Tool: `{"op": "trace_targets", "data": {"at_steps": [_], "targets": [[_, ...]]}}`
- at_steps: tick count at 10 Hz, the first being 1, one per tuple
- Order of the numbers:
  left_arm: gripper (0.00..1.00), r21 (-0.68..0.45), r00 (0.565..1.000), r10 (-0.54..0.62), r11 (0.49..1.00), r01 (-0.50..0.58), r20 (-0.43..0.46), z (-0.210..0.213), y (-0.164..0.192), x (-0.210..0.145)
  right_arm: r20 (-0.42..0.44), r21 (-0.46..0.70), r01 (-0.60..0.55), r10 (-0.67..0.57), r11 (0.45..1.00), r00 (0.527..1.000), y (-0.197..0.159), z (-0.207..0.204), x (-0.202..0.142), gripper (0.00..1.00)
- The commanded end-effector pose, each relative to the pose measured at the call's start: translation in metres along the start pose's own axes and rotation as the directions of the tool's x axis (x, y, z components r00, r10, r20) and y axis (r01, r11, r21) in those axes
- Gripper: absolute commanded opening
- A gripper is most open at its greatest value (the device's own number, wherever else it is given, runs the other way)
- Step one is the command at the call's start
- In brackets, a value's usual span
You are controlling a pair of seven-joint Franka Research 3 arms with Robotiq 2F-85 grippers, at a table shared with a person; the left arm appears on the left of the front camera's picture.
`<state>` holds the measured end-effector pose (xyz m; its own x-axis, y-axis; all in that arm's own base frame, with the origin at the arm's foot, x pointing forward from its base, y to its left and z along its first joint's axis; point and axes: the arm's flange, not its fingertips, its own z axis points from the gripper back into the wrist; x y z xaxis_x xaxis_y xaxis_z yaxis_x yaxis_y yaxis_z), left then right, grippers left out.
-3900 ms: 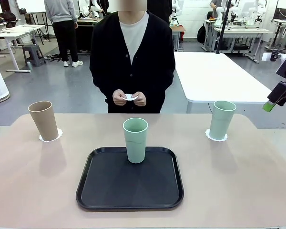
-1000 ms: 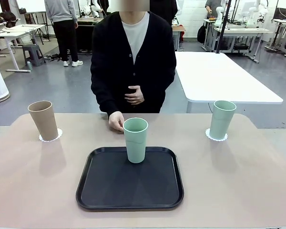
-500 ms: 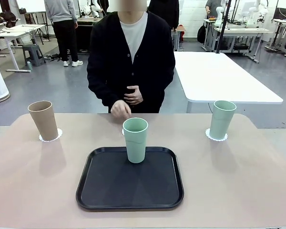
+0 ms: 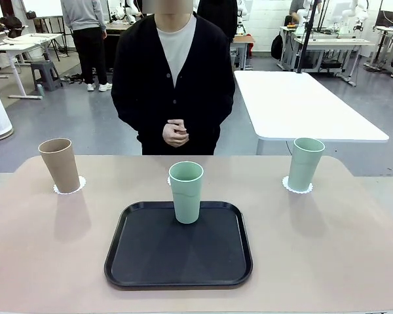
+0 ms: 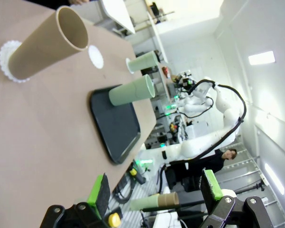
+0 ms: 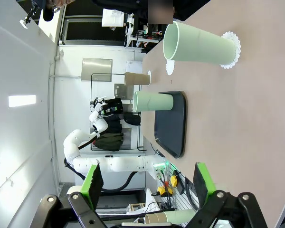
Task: Place coasters on the table and set cups on them.
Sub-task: Take one Reusable plastic cup from the Flat Tray and place it on a coaster set by the human.
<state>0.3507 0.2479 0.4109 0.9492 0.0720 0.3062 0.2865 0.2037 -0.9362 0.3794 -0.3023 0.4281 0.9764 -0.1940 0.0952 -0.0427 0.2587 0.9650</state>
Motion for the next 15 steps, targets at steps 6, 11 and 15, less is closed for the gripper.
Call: {"op": "trace_targets", "data": {"at_steps": [6, 11, 15], "targets": [[1.00, 0.003, 1.000, -0.006, 1.000, 0.006, 0.006, 0.001, -0.002, 0.000, -0.068, -0.064, -0.177, 0.173, 0.982, 0.983, 0.031, -0.012, -0.007, 1.00], [1.00, 0.003, 1.000, -0.006, 1.000, 0.006, 0.006, 0.001, -0.002, 0.000, -0.362, -0.390, -0.709, 0.610, 0.588, 0.705, 0.187, -0.133, -0.039, 1.00], [1.00, 0.003, 1.000, -0.006, 1.000, 0.006, 0.006, 0.001, -0.002, 0.000, -0.462, -0.419, -0.832, 0.703, 0.363, 0.540, 0.187, -0.297, -0.040, 1.00]]}}
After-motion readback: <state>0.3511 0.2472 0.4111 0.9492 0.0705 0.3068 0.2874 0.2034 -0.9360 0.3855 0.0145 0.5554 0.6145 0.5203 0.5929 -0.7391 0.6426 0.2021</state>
